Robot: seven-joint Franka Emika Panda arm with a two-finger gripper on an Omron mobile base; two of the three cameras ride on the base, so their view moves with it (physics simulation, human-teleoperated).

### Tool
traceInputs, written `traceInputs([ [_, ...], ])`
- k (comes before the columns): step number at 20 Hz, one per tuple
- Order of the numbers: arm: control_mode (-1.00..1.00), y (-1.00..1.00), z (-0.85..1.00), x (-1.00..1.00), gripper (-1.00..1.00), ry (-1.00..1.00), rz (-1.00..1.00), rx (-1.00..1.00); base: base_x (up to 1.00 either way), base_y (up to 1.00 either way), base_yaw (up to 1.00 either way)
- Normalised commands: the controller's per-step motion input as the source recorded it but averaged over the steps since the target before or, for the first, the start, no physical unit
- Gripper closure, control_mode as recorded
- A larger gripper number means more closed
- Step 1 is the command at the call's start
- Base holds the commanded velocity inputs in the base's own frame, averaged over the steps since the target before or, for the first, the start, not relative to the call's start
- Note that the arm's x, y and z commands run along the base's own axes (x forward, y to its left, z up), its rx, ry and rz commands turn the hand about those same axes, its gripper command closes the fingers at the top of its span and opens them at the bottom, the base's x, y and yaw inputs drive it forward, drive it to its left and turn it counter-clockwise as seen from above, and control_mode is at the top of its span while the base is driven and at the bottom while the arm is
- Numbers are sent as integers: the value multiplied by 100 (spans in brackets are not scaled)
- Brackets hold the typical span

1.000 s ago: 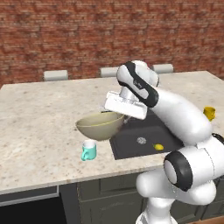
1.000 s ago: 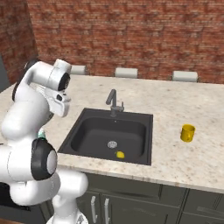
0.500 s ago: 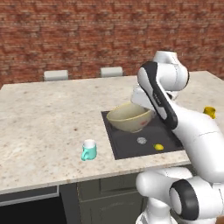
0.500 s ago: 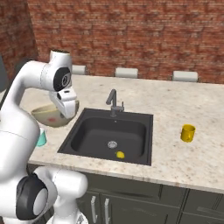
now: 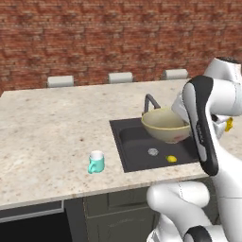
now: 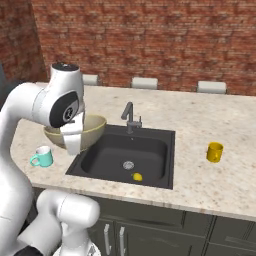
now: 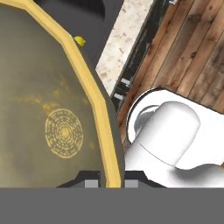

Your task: Clear the mugs and bowl far away from the sink.

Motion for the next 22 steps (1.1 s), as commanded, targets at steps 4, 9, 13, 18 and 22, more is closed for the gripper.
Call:
traceInputs([
  [4,-100,6,0,-5,100,-16,-7,-3,0,0,0],
  [9,-100,0,9,-4,100,0,0,0,0,0,0],
  [13,-100,-2,10,-21,100,0,-1,0,0,0,0],
  [18,-100,-16,1,-14,100,0,-2,1,0,0,0],
  [22,100,0,0,0,100,0,0,0,-19,-88,-54],
])
